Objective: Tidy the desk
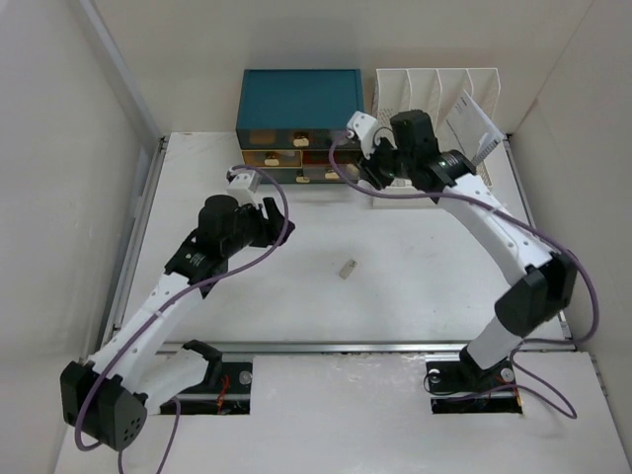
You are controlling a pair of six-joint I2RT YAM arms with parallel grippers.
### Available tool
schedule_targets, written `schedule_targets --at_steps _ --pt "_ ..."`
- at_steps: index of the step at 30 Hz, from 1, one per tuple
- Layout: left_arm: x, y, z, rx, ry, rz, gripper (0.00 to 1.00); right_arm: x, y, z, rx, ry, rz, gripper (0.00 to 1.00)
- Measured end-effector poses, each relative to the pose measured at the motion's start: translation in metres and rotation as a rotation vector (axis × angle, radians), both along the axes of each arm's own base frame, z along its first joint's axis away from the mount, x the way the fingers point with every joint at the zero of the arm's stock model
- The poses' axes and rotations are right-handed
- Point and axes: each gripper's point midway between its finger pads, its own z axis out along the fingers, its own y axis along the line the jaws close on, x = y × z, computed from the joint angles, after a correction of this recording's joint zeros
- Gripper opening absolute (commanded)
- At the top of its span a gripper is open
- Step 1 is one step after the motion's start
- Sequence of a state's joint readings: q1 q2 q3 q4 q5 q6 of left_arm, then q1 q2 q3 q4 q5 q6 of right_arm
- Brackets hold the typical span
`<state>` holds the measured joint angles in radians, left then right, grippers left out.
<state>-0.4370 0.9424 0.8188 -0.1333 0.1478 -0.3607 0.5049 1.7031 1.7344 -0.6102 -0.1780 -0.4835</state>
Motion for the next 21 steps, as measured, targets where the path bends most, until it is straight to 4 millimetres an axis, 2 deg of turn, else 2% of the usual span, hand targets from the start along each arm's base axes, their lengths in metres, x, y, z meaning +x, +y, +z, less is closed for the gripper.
schedule_targets --at_steps 3,6,9,11,15,17,21 --pt "-0.002 -0.019 -0.015 -0.026 0.057 -0.089 0.53 -0.033 -0.008 -0.002 0.009 0.013 0.055 0.38" --pt "-0.005 -0.038 -0.028 -0.032 0.103 -0.149 0.50 -0.052 -0.015 -0.022 0.006 0.061 0.084 0.39" --pt "-0.011 -0.061 -0.051 0.006 0.162 -0.209 0.50 -0.058 -0.028 -0.044 0.009 0.125 0.081 0.39" --pt "-0.017 -0.080 -0.071 0.057 0.218 -0.248 0.49 -0.055 -0.040 -0.049 0.025 0.147 0.058 0.39" --pt "-0.022 -0.116 -0.112 0.213 0.293 -0.283 0.49 -0.046 -0.063 -0.039 0.069 0.140 0.011 0.39" --pt "-0.022 -0.132 -0.129 0.280 0.310 -0.290 0.49 -0.046 -0.068 -0.030 0.089 0.119 0.005 0.39" --pt "-0.017 -0.147 -0.155 0.384 0.319 -0.282 0.49 -0.053 -0.073 -0.010 0.129 0.081 0.013 0.39"
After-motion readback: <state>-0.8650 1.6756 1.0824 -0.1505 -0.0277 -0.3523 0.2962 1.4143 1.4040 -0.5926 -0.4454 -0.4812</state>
